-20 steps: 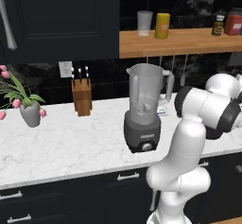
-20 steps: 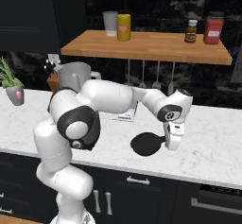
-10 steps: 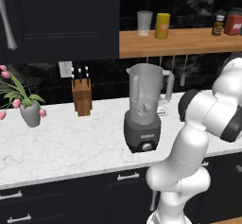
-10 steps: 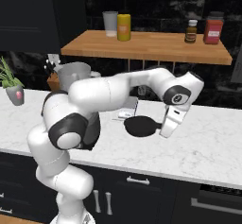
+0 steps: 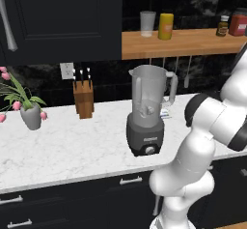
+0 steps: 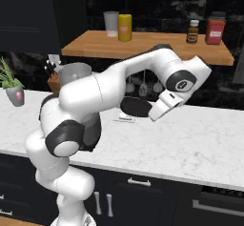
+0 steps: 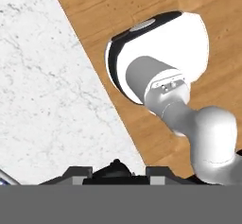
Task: Close the lid blender by securely placing the lid on top.
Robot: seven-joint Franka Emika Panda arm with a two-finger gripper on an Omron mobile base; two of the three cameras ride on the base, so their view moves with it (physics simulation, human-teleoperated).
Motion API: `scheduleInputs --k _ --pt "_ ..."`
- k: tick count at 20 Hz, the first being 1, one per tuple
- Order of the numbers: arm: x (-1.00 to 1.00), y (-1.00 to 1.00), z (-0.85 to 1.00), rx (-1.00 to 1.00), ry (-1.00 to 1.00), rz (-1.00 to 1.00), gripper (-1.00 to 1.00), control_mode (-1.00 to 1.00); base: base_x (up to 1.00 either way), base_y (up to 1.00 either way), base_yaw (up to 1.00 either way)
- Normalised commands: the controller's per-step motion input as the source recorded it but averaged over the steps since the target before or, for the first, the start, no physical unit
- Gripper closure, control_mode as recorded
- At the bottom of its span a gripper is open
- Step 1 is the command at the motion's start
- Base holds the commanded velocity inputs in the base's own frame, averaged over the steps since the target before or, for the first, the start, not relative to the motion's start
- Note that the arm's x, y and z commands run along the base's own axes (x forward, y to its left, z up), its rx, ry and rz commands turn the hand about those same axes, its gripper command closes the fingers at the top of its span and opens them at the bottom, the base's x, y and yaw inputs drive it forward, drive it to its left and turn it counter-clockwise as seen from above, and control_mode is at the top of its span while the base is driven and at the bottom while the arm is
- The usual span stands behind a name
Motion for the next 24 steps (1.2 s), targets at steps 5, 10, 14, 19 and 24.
scheduleInputs --k 5,10,14,19,24 --pt "-0.07 0.43 0.52 0.05 0.02 -0.23 1.00 -1.00 0.00 0.00 0.00" --pt "0.00 0.26 0.45 0.05 -0.08 -0.14 1.00 -1.00 0.00 0.00 0.00" --pt "0.00 0.19 0.39 0.00 -0.10 -0.04 1.00 -1.00 0.00 0.00 0.00" --pt "0.00 0.28 0.26 0.00 -0.11 0.00 1.00 -1.00 0.00 0.00 0.00" --pt "0.00 0.49 0.10 -0.04 -0.14 0.00 1.00 -1.00 0.00 0.00 0.00"
